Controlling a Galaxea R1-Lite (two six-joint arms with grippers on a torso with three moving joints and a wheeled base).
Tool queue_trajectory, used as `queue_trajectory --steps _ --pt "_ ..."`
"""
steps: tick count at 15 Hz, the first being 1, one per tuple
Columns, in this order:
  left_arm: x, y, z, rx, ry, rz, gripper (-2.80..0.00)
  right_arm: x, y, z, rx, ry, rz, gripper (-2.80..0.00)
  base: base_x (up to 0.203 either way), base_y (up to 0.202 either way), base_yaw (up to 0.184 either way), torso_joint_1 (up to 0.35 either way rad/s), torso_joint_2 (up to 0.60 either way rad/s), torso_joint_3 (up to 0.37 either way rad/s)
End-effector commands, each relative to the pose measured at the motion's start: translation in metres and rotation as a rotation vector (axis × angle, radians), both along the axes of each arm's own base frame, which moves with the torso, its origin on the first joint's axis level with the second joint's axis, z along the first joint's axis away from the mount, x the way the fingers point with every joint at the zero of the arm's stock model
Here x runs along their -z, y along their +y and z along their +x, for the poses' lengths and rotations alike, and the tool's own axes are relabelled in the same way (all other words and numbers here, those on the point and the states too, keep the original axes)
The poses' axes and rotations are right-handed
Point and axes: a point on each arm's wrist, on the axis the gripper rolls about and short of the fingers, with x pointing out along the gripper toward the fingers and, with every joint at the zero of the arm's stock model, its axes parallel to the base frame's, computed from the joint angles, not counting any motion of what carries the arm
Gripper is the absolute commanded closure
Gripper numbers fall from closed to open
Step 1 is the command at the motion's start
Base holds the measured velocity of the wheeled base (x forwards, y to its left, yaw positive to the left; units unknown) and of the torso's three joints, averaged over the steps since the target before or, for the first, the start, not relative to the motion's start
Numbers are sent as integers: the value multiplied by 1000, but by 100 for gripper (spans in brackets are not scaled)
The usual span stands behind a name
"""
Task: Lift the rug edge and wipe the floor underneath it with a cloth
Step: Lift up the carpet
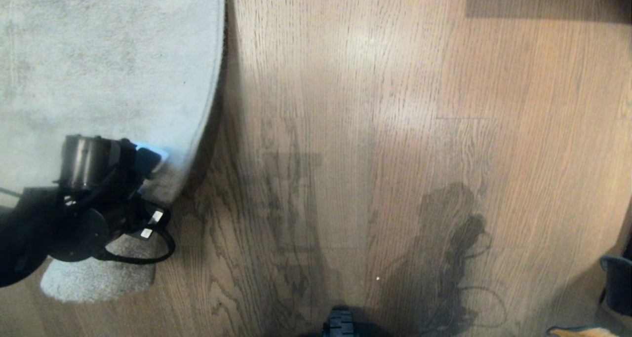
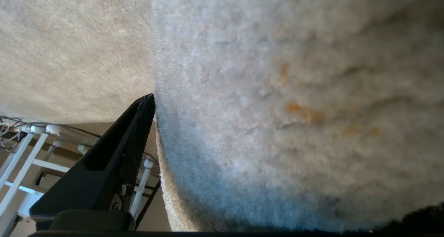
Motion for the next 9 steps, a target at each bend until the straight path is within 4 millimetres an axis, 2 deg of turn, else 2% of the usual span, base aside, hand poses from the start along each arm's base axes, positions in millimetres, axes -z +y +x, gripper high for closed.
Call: queue_trajectory --steps 1,9 --pt "-1 0 -4 9 -4 12 -280 0 0 0 -1 1 -1 0 0 0 0 0 0 0" --pt "-5 3 -38 111 46 148 -280 0 0 0 -1 1 -1 0 0 0 0 0 0 0"
